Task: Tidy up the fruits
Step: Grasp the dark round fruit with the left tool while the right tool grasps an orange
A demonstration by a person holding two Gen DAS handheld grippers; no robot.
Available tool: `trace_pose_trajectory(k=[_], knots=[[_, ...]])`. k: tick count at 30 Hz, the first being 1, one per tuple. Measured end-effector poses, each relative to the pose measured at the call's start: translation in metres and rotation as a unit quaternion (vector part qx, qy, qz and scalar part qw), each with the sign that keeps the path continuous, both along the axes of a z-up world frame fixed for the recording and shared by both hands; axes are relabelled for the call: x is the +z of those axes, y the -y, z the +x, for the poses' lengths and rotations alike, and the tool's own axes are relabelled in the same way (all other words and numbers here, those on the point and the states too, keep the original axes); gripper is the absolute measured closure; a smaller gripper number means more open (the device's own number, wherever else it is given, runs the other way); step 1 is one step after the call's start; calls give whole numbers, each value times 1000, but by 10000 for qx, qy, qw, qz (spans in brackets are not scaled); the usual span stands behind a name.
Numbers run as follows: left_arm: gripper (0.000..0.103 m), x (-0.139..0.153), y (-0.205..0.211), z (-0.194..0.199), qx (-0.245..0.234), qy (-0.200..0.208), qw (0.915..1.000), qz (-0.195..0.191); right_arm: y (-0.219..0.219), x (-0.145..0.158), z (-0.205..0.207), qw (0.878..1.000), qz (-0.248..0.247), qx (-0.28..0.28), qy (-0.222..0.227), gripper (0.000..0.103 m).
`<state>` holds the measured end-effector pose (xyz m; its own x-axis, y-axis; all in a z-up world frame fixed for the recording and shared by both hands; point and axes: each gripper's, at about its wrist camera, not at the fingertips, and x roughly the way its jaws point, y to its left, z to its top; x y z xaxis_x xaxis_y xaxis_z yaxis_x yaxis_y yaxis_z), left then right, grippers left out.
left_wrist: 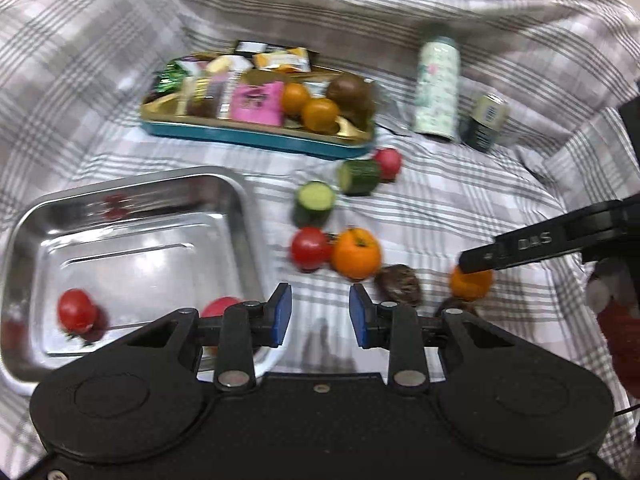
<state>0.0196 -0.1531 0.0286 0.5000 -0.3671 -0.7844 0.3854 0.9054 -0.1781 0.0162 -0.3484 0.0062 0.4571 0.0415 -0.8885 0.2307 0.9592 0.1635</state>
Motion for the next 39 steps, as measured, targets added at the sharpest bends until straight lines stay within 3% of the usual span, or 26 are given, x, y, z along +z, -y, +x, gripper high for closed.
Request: trace_pose_trajectory(k=[5,20,27,39], knots=[[63,-4,21,-4,-291,24,9996,67,-1,-8,2,9998,-23,107,-159,59],[63,-22,50,0,-492,-345,9982,26,-5,-24,9,9986,-359,74,-377,63],[63,-30,64,15,-393,-699,9968,-60,2,-21,8,9986,-390,-60,-343,63],[58,-38,81,28,-158,-732,9972,73,7,-19,6,9987,-373,-230,-253,62]])
